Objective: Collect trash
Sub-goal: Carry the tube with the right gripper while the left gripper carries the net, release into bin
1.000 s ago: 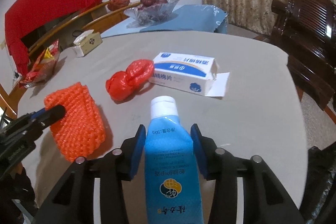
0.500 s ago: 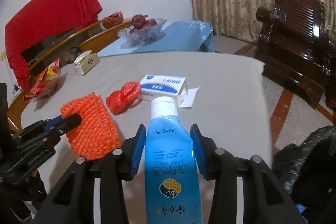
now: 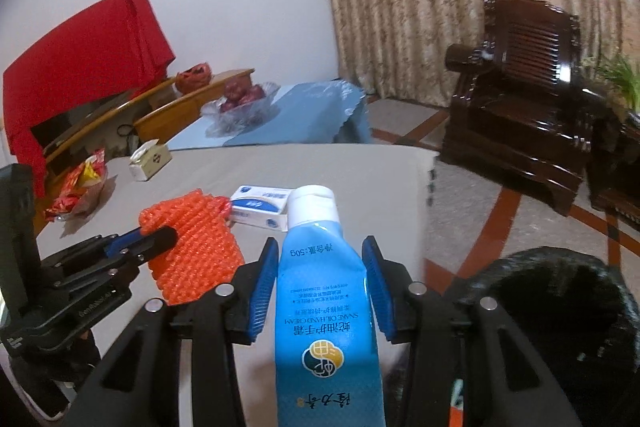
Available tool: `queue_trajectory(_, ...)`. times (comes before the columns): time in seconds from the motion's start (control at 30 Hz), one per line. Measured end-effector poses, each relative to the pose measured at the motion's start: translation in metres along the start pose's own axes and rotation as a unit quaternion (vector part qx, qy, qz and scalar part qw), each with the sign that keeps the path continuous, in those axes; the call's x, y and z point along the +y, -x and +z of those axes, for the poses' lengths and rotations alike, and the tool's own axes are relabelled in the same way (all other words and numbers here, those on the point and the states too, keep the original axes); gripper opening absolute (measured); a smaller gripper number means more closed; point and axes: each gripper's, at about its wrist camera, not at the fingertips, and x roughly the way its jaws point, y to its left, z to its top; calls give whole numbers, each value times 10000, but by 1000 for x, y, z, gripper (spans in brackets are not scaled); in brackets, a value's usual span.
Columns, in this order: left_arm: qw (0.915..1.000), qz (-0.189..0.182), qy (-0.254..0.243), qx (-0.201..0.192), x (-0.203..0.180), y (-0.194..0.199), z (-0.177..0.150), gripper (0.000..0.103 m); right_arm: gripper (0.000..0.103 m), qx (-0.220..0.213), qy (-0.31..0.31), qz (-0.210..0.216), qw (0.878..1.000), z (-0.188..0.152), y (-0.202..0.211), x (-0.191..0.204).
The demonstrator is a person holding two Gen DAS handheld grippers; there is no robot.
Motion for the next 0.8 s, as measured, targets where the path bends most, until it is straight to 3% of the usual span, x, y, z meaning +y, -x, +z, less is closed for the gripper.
queue_trajectory(0.23,9986,-451,-276,-8,-57,-8,5,19,39,-153,-237,-395,9988,-7,39,-46)
queue_trajectory(0.3,9976,-589,-357,2,-75,-12,5,19,29,-180,-327,-516,9980,-11,50,-63)
queue_trajectory(0.57,9904,-1183,-625,345,-147,-42,-12,20,28,-73,-645,-1133,9914,-37,81,-122)
queue_trajectory(0.8,9840,-1464,-913,442,-192,-54,-24,21,44,-155,-915,-1523,9840,-62,108,-154)
